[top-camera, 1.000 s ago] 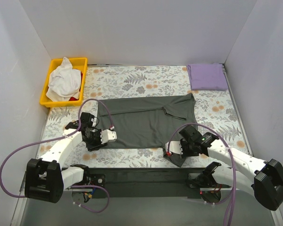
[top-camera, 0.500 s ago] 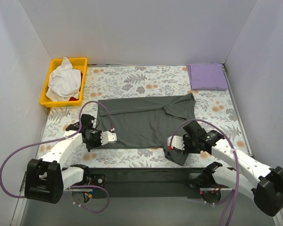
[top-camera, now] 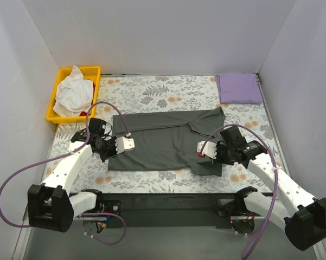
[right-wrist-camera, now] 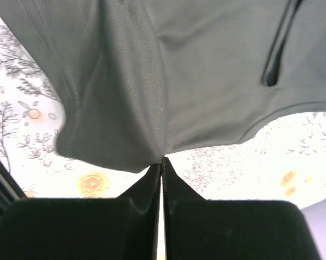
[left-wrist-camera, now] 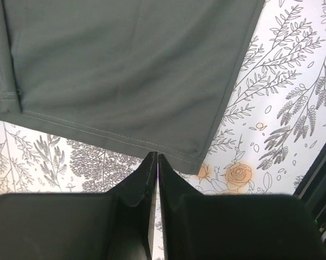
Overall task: Fold and stack the t-shirts
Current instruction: Fold the tshirt
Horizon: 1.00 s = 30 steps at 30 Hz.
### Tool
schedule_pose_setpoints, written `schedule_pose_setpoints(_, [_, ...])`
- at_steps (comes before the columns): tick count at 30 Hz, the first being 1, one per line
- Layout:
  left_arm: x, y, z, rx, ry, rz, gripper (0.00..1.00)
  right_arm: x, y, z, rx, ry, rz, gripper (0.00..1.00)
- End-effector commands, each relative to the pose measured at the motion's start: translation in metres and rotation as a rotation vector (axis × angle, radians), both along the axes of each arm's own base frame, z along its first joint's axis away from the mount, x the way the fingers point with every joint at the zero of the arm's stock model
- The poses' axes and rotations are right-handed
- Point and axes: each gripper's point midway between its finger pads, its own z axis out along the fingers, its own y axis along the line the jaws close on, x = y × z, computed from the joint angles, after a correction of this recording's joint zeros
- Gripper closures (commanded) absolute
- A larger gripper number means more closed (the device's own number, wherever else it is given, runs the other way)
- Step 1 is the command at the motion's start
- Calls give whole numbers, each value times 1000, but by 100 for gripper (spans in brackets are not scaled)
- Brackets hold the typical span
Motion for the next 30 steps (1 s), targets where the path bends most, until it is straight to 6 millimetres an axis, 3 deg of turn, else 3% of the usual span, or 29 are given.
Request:
schedule_pose_setpoints(1, [-18, -1, -3, -11, 56, -53, 88, 6, 3, 10, 15, -5, 50, 99])
schedule_pose_setpoints(2, [-20, -1, -7, -9, 51, -62, 76, 5, 4, 8, 14, 3, 55, 99])
schedule_pose_setpoints(6, [-22, 5, -27, 16, 26, -52, 66, 1, 3, 0, 4, 34, 56, 99])
schedule_pose_setpoints(17, [-32, 16, -65, 93, 111, -105, 60, 3, 3, -2, -2, 45, 54, 99])
schedule_pose_setpoints(19, [-33, 19, -70, 110, 113, -117, 64, 2, 3, -3, -6, 48, 55, 99])
schedule_pose_setpoints(22, [-35, 25, -76, 143, 110, -117, 89, 2, 2, -4, -8, 51, 51, 99])
schedule_pose_setpoints(23, [-33, 26, -76, 148, 101, -115, 92, 3, 2, -3, -6, 48, 51, 99])
schedule_pose_setpoints(26, [-29, 25, -73, 140, 75, -113, 100, 3, 2, -3, -9, 48, 52, 99])
schedule_pose_setpoints(30, [-25, 19, -58, 108, 55, -111, 100, 8, 2, 3, -8, 31, 46, 99])
